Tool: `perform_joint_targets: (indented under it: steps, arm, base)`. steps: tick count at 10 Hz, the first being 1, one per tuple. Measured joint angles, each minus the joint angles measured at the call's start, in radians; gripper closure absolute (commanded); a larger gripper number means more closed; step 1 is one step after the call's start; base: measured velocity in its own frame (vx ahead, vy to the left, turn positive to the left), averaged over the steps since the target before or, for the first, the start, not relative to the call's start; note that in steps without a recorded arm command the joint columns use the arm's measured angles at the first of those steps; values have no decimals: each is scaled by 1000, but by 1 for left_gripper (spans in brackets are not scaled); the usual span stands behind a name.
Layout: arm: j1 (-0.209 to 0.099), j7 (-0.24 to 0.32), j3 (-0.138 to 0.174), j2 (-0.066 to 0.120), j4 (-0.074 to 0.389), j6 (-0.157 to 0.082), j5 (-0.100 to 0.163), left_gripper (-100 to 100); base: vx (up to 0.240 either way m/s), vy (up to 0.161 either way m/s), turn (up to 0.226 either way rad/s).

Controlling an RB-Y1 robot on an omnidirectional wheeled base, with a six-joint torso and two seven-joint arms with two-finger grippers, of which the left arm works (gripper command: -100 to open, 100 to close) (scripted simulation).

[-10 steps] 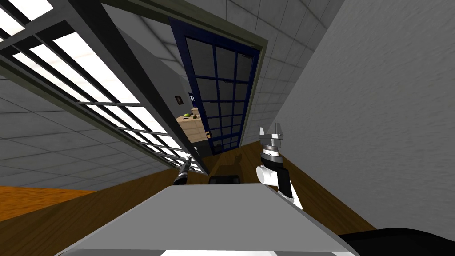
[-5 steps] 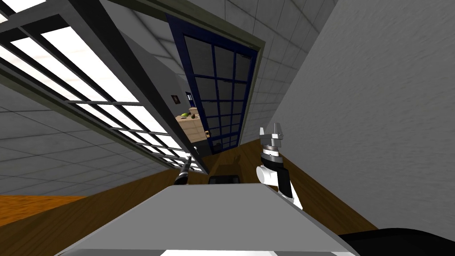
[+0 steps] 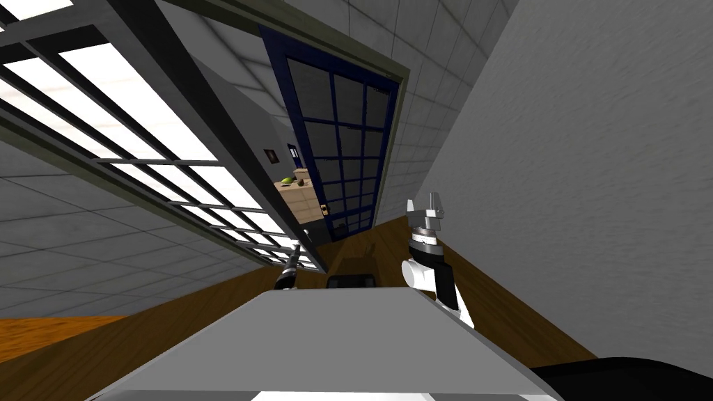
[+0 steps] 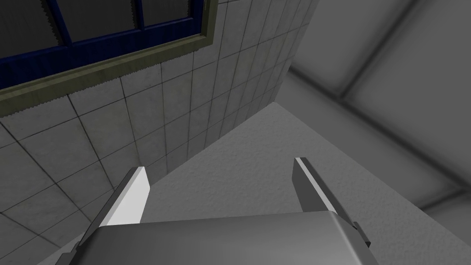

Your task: Pull the door open

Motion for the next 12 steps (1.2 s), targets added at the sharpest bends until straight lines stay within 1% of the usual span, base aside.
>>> perform_joint_targets:
  steps: [1,2,3,4,5,6,7,8,10,11,12]
  arm:
    - [2,24,-8,4,-1,-5,5,100]
    - [-6,44,-12,8,13,-11,8,100]
    - [1,65,-19,4,-7,-5,14,100]
    - [-1,78,-22,2,-4,-8,17,100]
    - [3,101,-32,4,-6,-10,23,100]
    - [-1,122,-38,7,-8,-4,26,100]
    - [-19,147,-44,14,16,-11,34,100]
    - [-15,163,-47,10,2,-9,38,100]
    - [-41,205,-57,18,50,-37,49,100]
    - [-15,210,-60,10,-5,-15,49,100]
    - [-4,229,-67,10,-32,3,55,100]
  base:
    - [-38,16,-23]
    - [-67,39,-65]
    - [-54,42,-52]
    - [-40,39,-77]
    - [-44,18,-37]
    - [-56,18,-70]
    - [-36,22,-56]
    - [-31,36,-68]
    - [-23,9,-23]
    - [-45,21,-63]
    - [-37,26,-54]
